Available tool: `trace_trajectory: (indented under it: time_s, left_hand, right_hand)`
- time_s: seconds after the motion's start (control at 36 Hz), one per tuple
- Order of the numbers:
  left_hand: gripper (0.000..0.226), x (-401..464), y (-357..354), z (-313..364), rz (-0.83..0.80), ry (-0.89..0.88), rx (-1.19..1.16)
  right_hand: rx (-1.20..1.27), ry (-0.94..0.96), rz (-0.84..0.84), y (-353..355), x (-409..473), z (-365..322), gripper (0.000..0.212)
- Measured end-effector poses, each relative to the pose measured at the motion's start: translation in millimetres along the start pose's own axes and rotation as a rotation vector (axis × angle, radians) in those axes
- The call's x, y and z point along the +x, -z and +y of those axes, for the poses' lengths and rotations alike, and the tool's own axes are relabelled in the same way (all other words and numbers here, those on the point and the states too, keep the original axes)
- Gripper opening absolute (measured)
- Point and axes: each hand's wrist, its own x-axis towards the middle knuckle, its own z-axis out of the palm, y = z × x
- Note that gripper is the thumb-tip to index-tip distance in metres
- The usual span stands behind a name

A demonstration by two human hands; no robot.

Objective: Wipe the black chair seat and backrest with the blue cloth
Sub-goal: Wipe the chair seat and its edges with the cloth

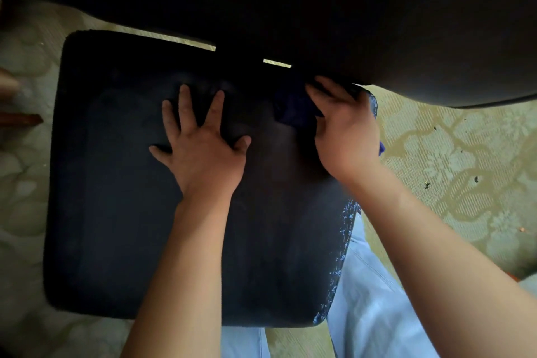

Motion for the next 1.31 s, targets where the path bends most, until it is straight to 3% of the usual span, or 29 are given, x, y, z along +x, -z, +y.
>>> trace_trajectory:
  time_s: [0.25,0.42,0.53,0.72,1.19,1.31]
  left_hand:
    - [0.088,-3.4,-3.8,4.4,-0.011,0.033,0.054]
    - [0.088,-9.5,-5.9,12.4,-0.025,0.044,0.056]
    - [0.09,-22.7,-10.3,22.4,0.033,-0.092,0.023]
    - [0.085,-23.7,-21.3,27.5,0.011,-0.113,0.038]
    - [0.087,-24.8,-28.6,44.0,0.039,0.006,0.059]
    - [0.086,-26.3,-26.2,49.8,0.034,0.033,-0.008]
  right_hand:
    - [-0.086,-0.135,0.025,16.4,-32.0,48.7,0.07]
    - [0.063,0.022,0.109,17.8,-42.7,28.8,0.064]
    - [0.132,0.134,0.099,4.1,-30.4,0.1,0.069]
    - [0.054,0.068,-0.011,-6.7,-4.9,-6.1,0.07]
    - [0.033,-0.104,0.035,12.7,-33.7,87.9,0.069]
    - [0.087,-0.048,0.036,17.1,-44.7,108.0,0.064]
